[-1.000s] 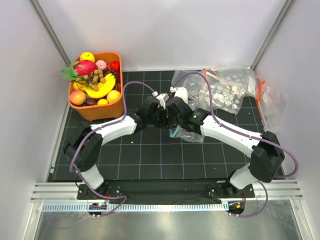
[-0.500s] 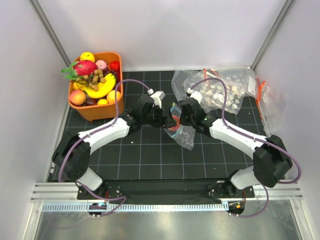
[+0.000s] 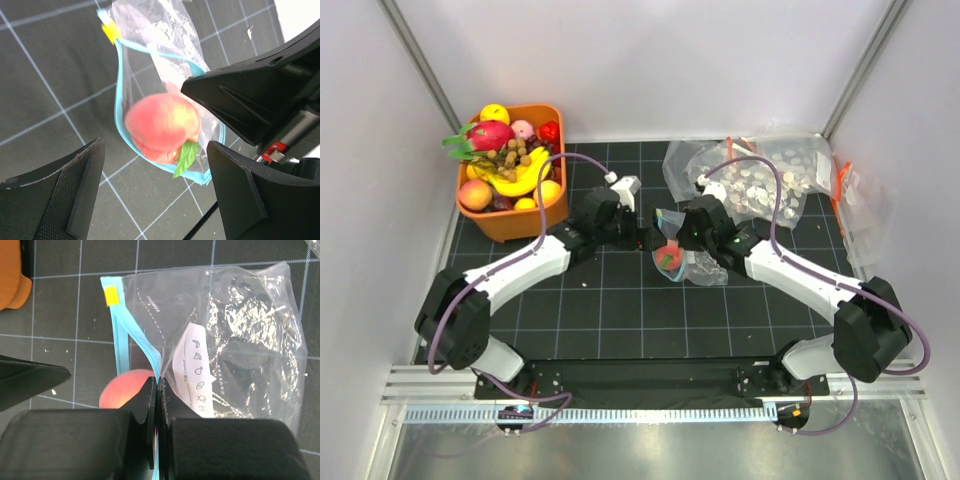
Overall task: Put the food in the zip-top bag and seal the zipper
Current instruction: Place the fake fruit in the zipper food storage bag.
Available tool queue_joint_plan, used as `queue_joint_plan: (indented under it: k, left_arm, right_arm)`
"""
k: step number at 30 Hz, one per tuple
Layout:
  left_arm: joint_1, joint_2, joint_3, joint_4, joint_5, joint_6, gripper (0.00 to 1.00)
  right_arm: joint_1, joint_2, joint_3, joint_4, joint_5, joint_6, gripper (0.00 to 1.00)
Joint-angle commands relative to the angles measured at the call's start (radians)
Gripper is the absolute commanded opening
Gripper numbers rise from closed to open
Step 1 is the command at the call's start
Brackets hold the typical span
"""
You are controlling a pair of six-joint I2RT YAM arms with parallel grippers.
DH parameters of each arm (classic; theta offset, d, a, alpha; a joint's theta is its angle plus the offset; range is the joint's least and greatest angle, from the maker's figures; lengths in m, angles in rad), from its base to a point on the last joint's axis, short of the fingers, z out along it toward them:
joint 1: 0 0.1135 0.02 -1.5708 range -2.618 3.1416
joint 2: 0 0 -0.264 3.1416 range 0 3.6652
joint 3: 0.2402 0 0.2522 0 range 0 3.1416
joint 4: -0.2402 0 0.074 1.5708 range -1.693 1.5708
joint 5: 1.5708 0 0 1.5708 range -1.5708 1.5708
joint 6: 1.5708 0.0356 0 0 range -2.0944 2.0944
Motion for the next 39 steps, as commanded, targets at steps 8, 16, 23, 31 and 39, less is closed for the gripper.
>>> queue_joint_plan:
  k: [8,16,23,31,39]
  left_arm:
    - [0.053,-0.002,-0.054,0.093,0.085,-0.047,0.71]
    - [0.109,-0.039,-0.129,0.14,0.076,-0.086,0.5]
    - [0.11,0.026,-0.144,0.232,0.136,-0.142,0.47]
    - [0.11,0.114,-0.101,0.244,0.128,-0.155,0.43]
    - [0.109,0.154,-0.104,0.282,0.137,-0.176,0.4]
  right_arm:
    - [-0.019,-0.027,-0.036,0.078,-0.031,0.014,0.01]
    - [-0.024,-0.03,-0.042,0.091,-0.054,0.015,0.01]
    - [-0.025,-0.029,-0.042,0.098,-0.062,0.017,0.01]
    - [-0.025,-0.027,-0.044,0.107,-0.077,0.023,0.01]
    - [-0.025,-0.024,-0.044,0.112,-0.086,0.029,0.01]
